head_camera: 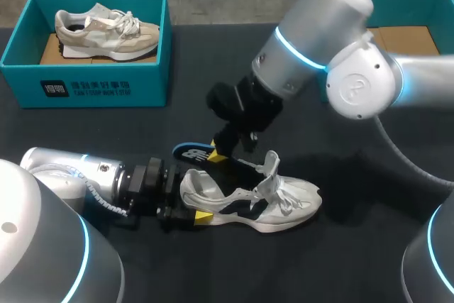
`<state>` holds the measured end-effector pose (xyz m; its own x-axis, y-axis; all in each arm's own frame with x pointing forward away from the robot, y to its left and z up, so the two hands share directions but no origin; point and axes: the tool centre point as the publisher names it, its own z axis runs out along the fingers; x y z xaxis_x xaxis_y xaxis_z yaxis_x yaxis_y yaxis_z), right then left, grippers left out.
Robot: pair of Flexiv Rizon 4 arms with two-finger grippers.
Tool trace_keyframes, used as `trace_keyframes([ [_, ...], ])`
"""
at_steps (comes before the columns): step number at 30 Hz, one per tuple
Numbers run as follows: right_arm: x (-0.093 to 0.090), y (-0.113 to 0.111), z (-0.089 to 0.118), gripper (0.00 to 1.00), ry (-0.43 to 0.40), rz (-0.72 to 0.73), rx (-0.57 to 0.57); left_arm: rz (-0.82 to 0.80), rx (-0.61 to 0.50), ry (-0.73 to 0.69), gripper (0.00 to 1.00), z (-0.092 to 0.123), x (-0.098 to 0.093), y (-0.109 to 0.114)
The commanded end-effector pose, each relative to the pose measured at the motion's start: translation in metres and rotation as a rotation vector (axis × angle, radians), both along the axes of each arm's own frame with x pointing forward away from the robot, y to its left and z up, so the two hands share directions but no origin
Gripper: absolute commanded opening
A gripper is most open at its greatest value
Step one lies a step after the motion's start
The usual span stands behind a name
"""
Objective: Take the shoe out of the shoebox, open the shoe tongue, remove and reinsert the insole, then place the shoe into the shoebox
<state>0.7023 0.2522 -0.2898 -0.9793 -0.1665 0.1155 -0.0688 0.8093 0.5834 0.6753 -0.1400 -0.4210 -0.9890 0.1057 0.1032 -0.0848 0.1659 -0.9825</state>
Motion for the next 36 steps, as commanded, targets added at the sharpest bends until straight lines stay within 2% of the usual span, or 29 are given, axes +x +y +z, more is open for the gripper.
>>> trace_keyframes([
  [1, 0.0, 0.002, 0.001, 0.0, 0.0, 0.0, -0.003, -0.001, 0.001, 0.0, 0.0, -0.002, 0.001, -0.001],
  [5, 0.0, 0.002, 0.001, 0.0, 0.0, 0.0, -0.003, -0.001, 0.001, 0.0, 0.0, -0.002, 0.001, -0.001],
  [7, -0.001, 0.012, 0.004, 0.0, -0.05, 0.014, 0.094, -0.001, 0.001, 0.0, 0.0, -0.002, 0.001, -0.001],
  [9, 0.002, 0.02, 0.008, 0.0, -0.057, 0.004, 0.1, -0.001, 0.001, 0.0, 0.0, -0.002, 0.001, -0.001],
  [15, 0.012, 0.036, 0.032, 0.0, -0.094, 0.021, 0.171, -0.001, 0.001, 0.0, 0.0, -0.002, 0.001, -0.001],
  [18, 0.014, 0.035, 0.045, 0.0, -0.105, 0.002, 0.202, -0.001, 0.001, 0.0, 0.0, -0.002, 0.001, -0.001],
  [27, 0.014, 0.026, 0.103, 0.0, -0.145, -0.068, 0.246, -0.001, 0.001, 0.0, 0.0, -0.002, 0.001, -0.001],
  [30, 0.012, 0.019, 0.12, 0.0, -0.141, -0.082, 0.358, -0.001, 0.001, 0.0, 0.0, -0.002, 0.001, -0.001],
  [36, 0.012, 0.019, 0.12, 0.0, -0.141, -0.082, 0.358, -0.001, 0.001, 0.0, 0.0, -0.002, 0.001, -0.001],
])
